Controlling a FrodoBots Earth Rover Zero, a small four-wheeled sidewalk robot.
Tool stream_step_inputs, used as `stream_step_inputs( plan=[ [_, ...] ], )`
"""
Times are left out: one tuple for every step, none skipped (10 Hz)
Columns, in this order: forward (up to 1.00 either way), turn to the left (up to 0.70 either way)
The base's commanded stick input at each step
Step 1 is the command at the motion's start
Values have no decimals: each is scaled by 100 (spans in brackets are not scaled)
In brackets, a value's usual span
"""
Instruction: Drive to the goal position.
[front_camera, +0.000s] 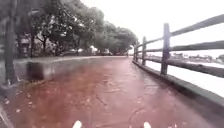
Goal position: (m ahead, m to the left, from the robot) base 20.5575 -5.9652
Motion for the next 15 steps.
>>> stream_step_inputs(
  plan=[
    [50, 0],
    [50, 0],
    [50, 0],
    [50, 0],
    [50, 0],
    [50, 0],
    [50, 0],
    [50, 0],
    [50, 0],
    [50, 0],
    [50, 0],
    [50, 0],
    [50, 0],
    [50, 0],
    [50, 0]
  ],
)
